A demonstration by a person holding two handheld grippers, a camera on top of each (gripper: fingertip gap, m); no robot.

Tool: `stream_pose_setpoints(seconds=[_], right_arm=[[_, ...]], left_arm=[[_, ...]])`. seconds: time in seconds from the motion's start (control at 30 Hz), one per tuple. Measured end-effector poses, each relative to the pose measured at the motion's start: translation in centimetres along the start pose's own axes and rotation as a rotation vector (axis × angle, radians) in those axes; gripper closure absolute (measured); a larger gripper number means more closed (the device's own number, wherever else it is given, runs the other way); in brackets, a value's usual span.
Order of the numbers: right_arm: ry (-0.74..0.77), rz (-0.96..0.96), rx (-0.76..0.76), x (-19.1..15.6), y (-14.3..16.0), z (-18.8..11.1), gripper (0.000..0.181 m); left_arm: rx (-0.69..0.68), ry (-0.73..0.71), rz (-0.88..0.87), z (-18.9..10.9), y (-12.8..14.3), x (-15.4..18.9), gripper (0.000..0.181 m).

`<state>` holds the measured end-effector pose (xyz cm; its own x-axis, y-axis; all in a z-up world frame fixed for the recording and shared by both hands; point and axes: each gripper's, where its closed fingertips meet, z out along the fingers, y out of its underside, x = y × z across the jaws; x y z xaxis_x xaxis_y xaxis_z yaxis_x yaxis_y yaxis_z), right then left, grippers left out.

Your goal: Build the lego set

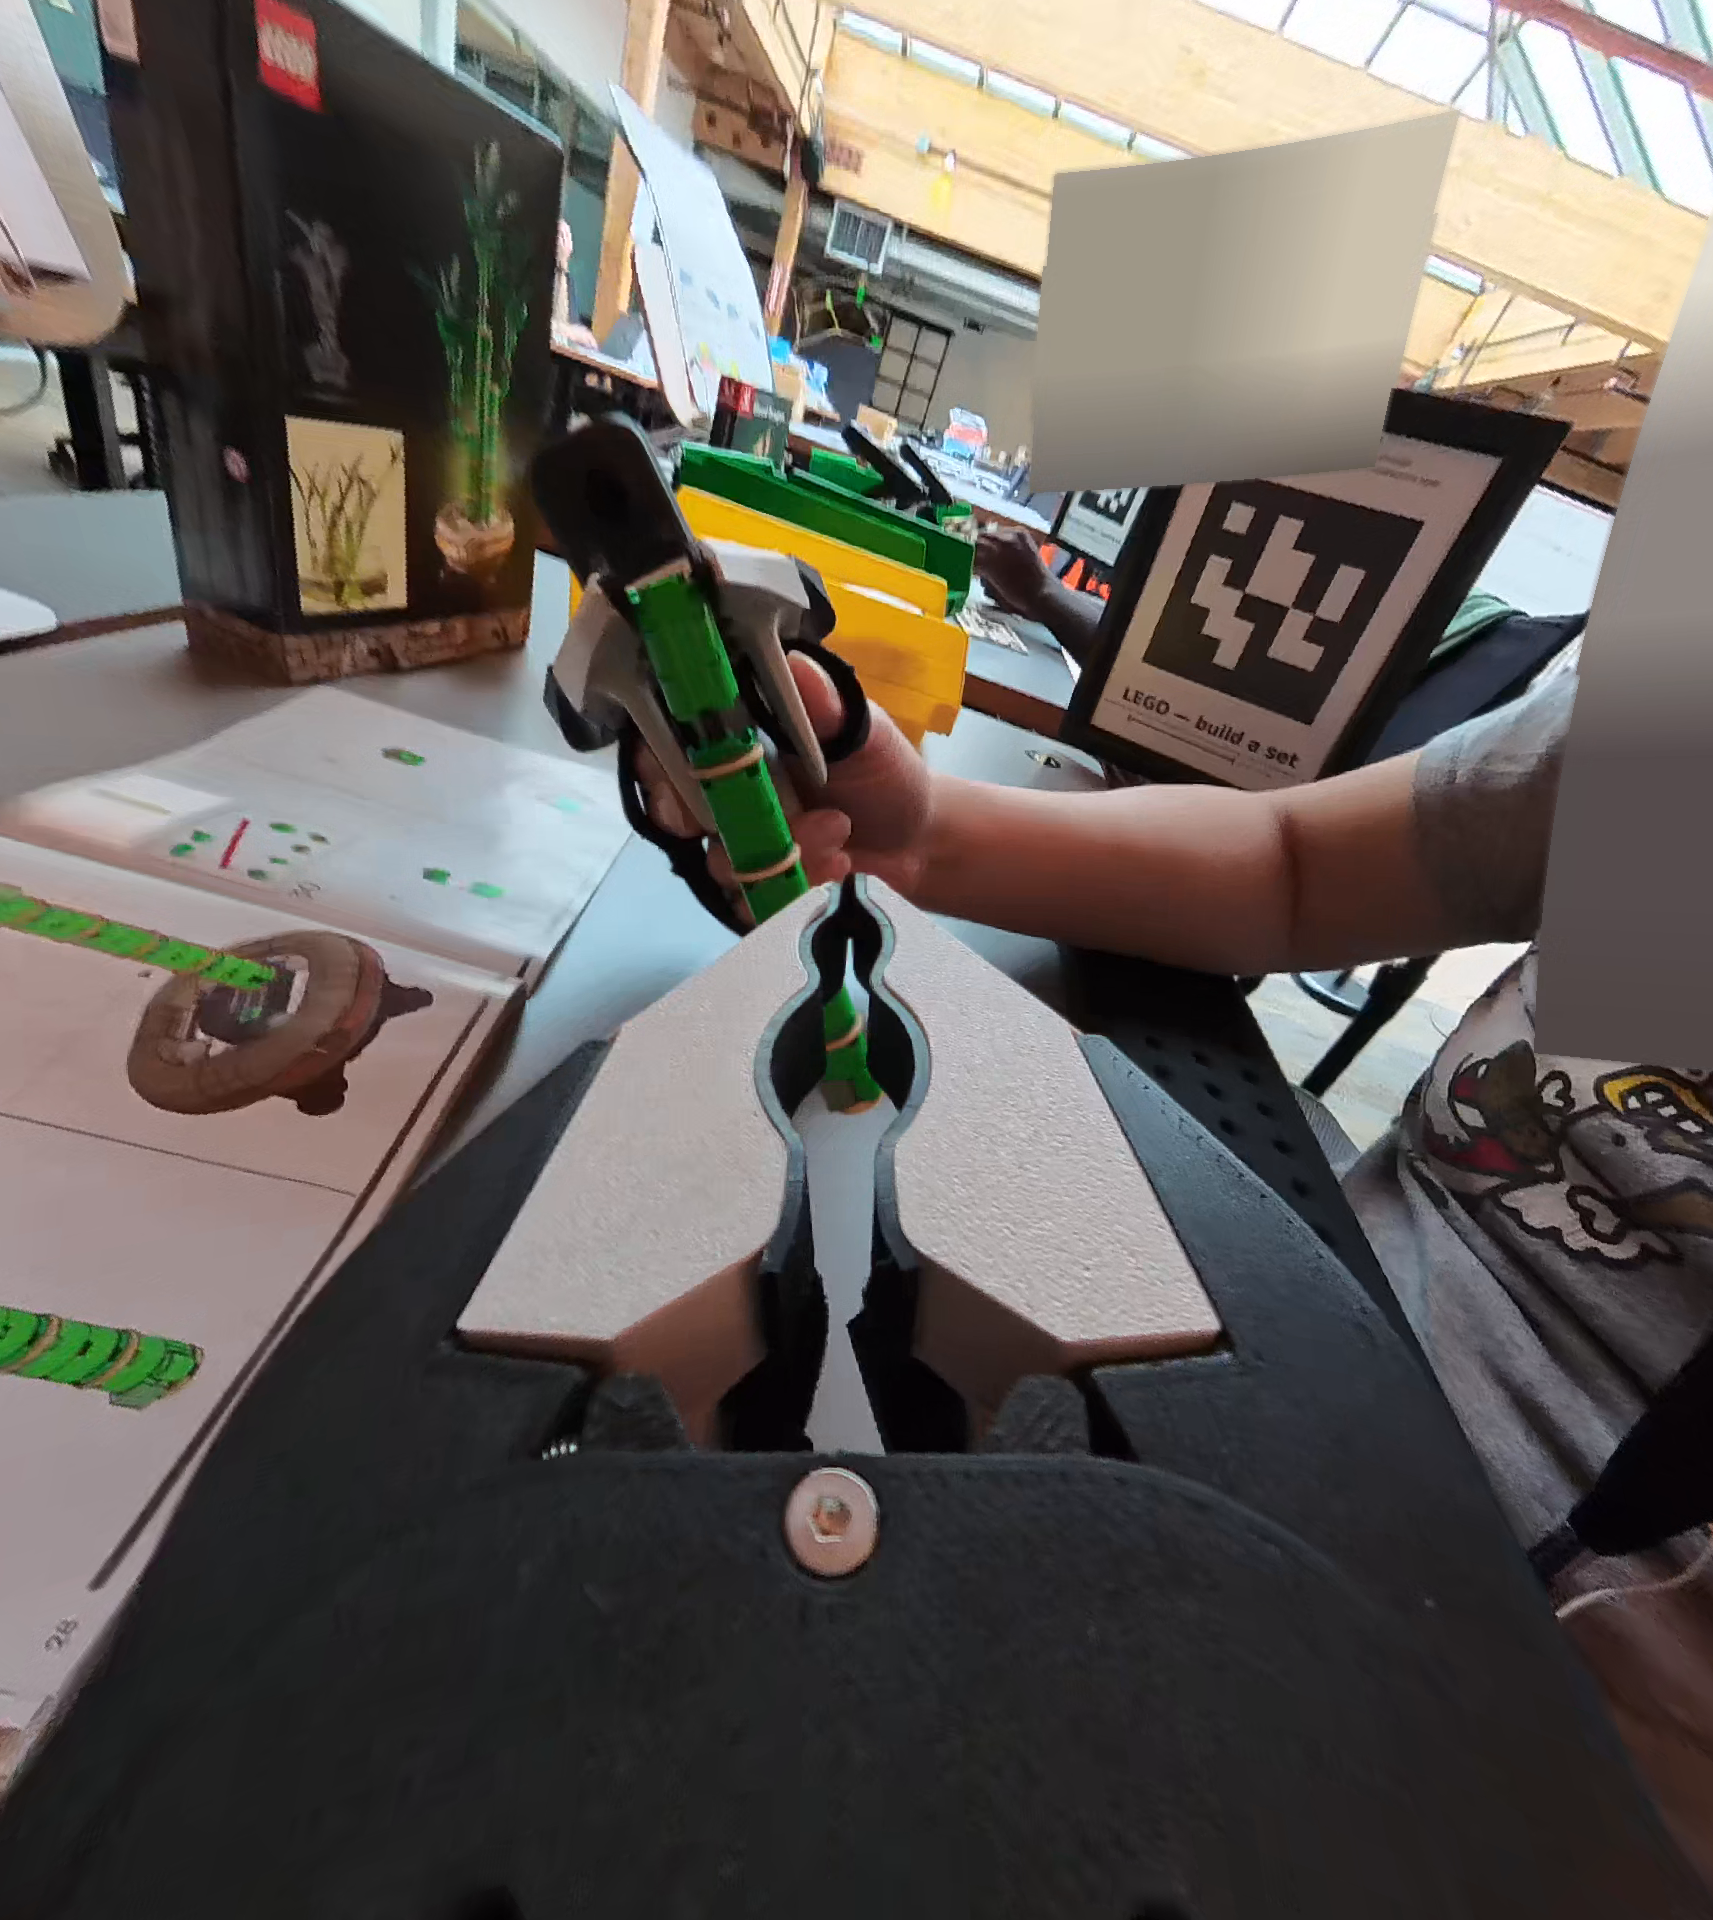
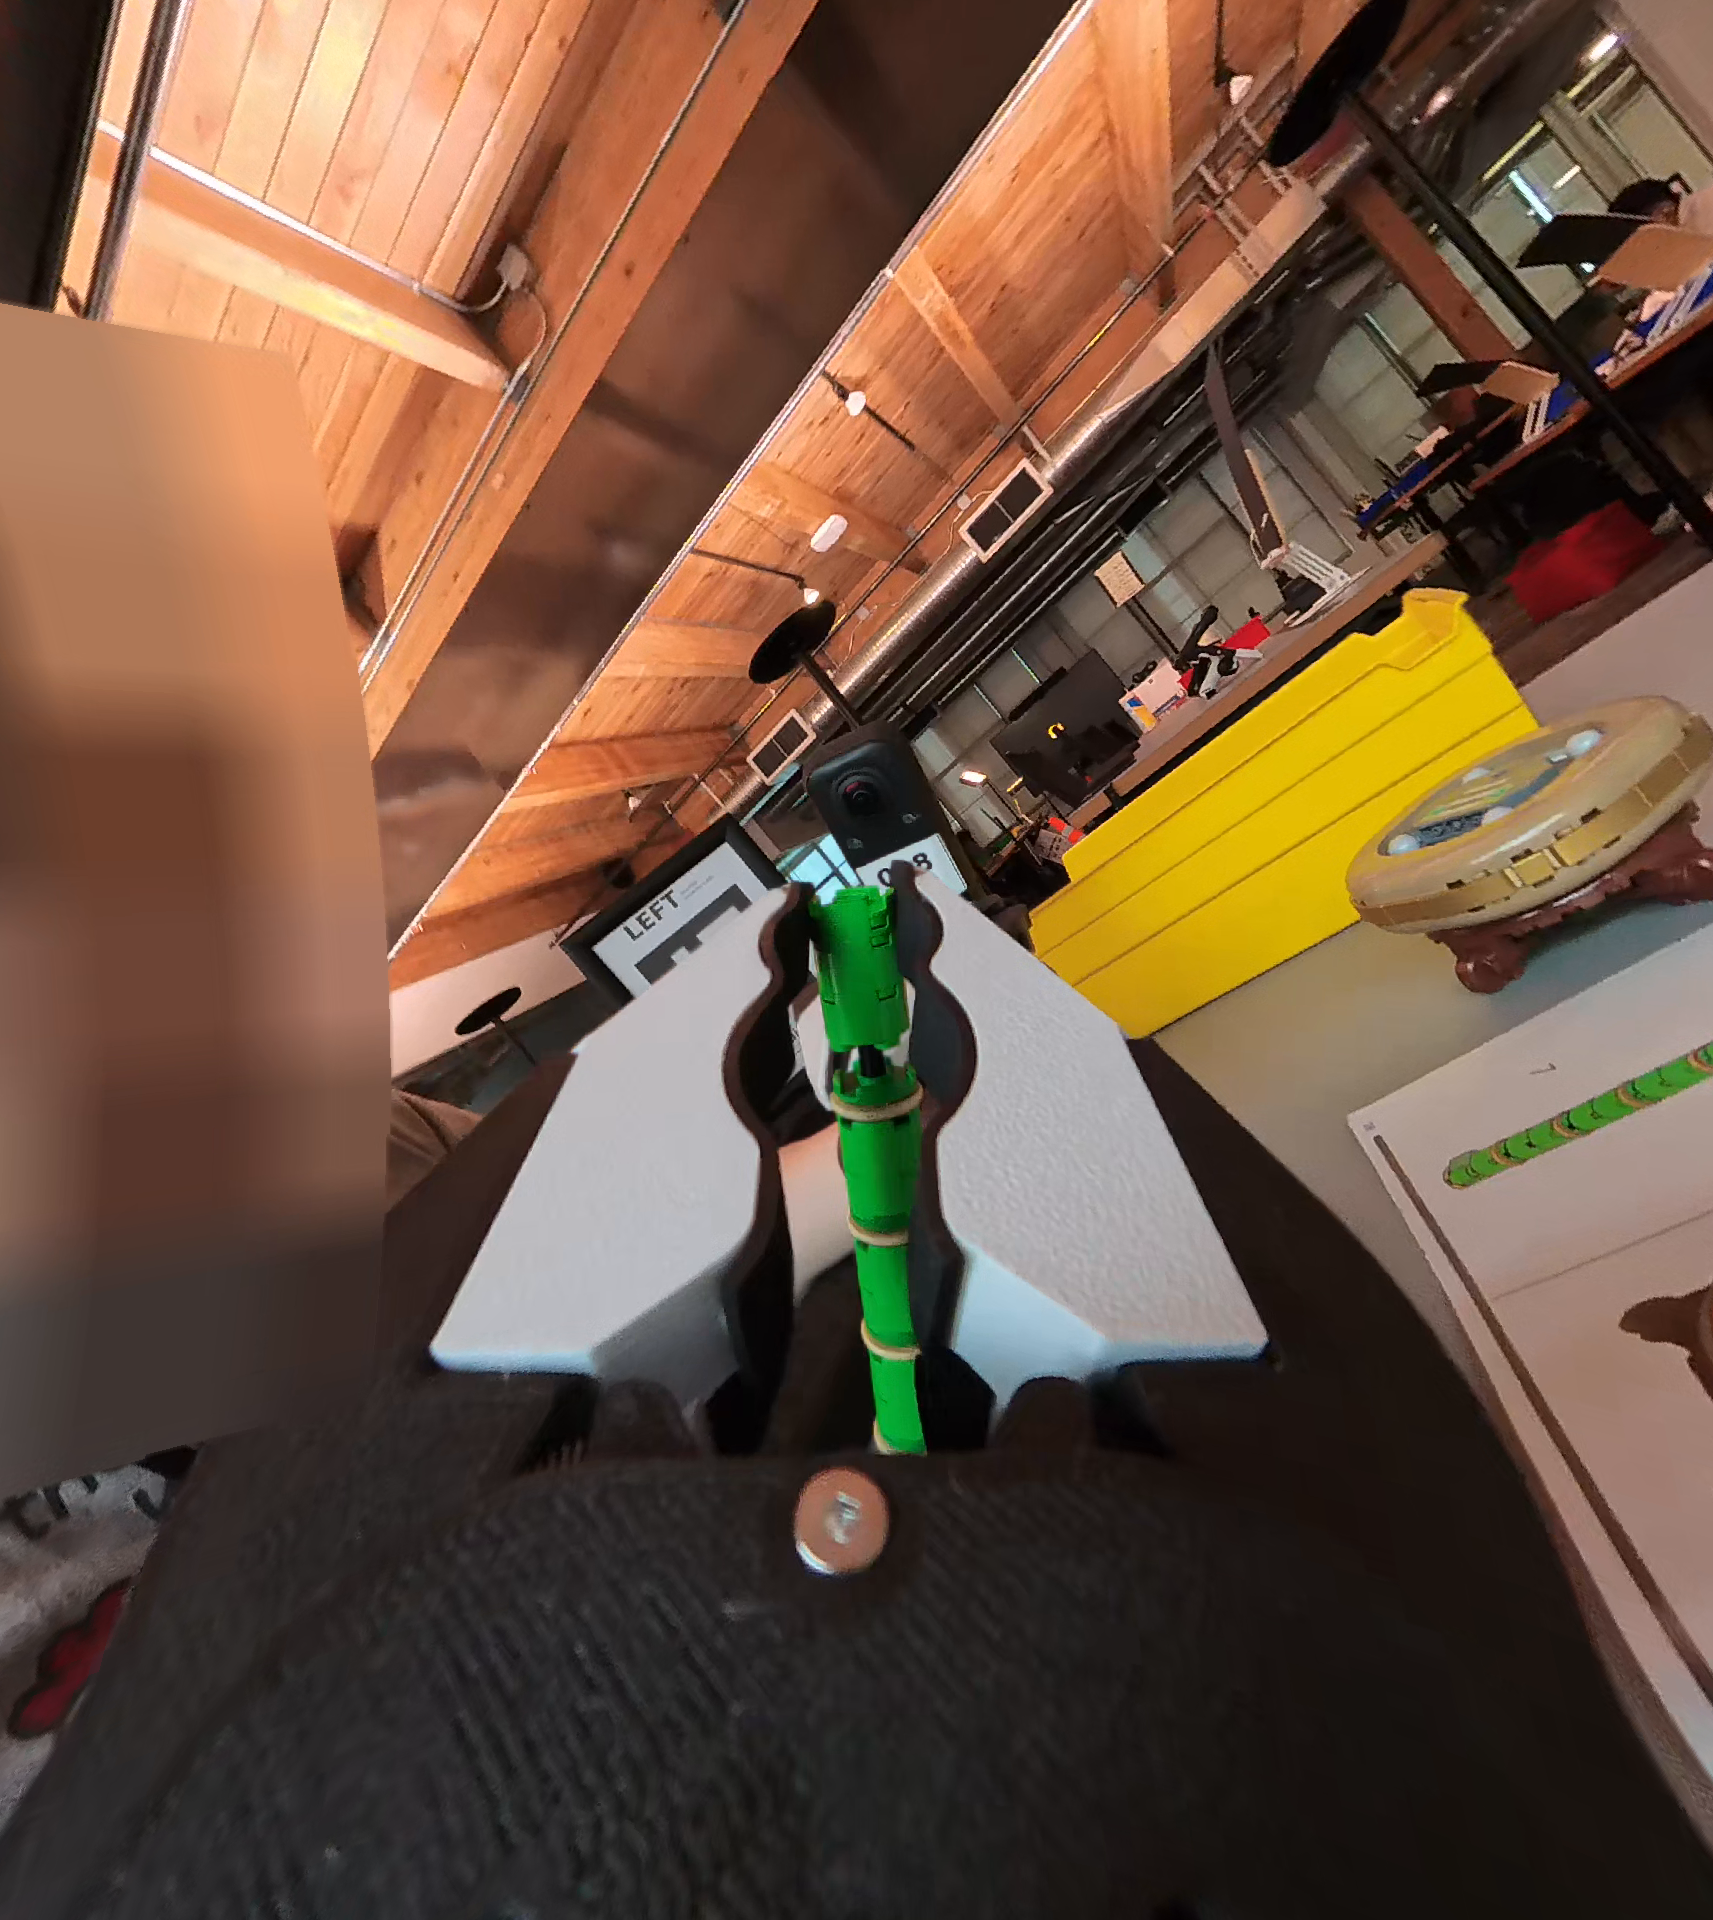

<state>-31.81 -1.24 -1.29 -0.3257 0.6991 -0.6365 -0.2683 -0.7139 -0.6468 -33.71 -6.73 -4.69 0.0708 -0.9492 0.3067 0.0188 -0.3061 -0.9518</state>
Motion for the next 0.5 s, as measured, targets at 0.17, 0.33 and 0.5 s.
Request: stream_pose_setpoints(seconds=[0.17,0.33,0.5], right_arm=[[0.053,0.069,0.009,1.0,0.1,0.1,0.165],[0.076,0.200,0.128,1.5,-1.1,-0.4,0.165],[0.071,0.240,0.187,1.4,-1.6,-0.5,0.165]], left_arm=[[0.016,-0.025,-0.022,0.1,0.0,-0.4,0.181],[-0.011,-0.032,-0.079,0.6,0.9,-0.8,0.174],[-0.029,-0.024,-0.352,2.2,2.4,-2.1,0.115]])
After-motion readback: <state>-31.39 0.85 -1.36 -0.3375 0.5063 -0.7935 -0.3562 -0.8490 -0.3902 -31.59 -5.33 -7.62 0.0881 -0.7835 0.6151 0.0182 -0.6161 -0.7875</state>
